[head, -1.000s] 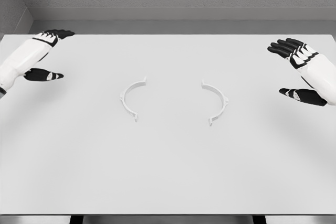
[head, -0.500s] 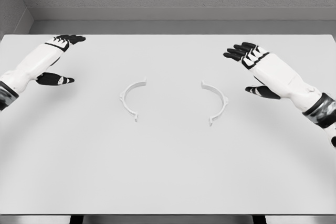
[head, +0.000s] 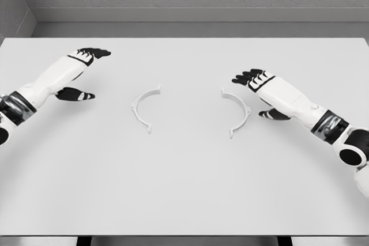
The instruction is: Assemble PVC drainage pipe clamps
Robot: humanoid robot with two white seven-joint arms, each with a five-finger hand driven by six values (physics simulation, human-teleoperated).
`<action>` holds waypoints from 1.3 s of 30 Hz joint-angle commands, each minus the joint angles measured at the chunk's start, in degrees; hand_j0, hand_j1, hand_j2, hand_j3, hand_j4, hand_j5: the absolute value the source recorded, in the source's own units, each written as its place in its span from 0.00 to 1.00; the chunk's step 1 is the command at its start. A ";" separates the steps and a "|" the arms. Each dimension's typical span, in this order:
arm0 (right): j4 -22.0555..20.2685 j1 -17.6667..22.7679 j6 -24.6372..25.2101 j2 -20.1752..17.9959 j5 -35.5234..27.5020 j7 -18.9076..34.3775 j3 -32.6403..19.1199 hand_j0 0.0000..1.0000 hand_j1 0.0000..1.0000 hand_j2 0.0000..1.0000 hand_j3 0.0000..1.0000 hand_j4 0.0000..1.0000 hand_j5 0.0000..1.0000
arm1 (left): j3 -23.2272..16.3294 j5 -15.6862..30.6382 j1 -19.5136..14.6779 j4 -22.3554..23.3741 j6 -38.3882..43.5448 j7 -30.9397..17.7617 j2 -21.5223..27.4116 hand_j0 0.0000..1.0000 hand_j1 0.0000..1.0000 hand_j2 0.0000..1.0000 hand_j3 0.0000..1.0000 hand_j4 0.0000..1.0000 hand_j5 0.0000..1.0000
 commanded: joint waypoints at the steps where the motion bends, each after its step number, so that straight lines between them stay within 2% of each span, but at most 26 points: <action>1: 0.85 0.00 0.02 0.34 -0.35 -0.03 0.21 1.00 1.00 1.00 1.00 1.00 1.00 | -0.92 0.22 0.09 -0.20 0.03 0.03 -0.73 1.00 1.00 1.00 1.00 1.00 1.00; 9: 2.88 -1.76 0.02 1.66 -0.35 -0.03 2.23 1.00 1.00 1.00 1.00 1.00 1.00 | -1.80 0.04 0.26 -0.20 0.03 0.03 -1.43 1.00 1.00 1.00 1.00 1.00 1.00; 12: 4.19 -2.46 0.02 1.93 -0.26 0.06 2.32 1.00 1.00 1.00 1.00 1.00 1.00 | -3.64 -0.05 0.00 -0.20 0.03 0.03 -2.14 1.00 1.00 1.00 1.00 1.00 1.00; 27: 4.90 -3.52 0.02 3.42 -0.26 0.85 3.11 1.00 1.00 1.00 1.00 1.00 1.00 | -4.70 -1.98 -1.41 0.68 0.03 0.03 -5.83 1.00 1.00 1.00 1.00 1.00 1.00; 39: 4.72 -4.13 0.02 4.56 0.18 0.94 3.64 1.00 1.00 1.00 1.00 1.00 1.00 | -5.31 -2.60 -2.64 3.67 0.03 0.03 -7.59 1.00 1.00 1.00 1.00 1.00 1.00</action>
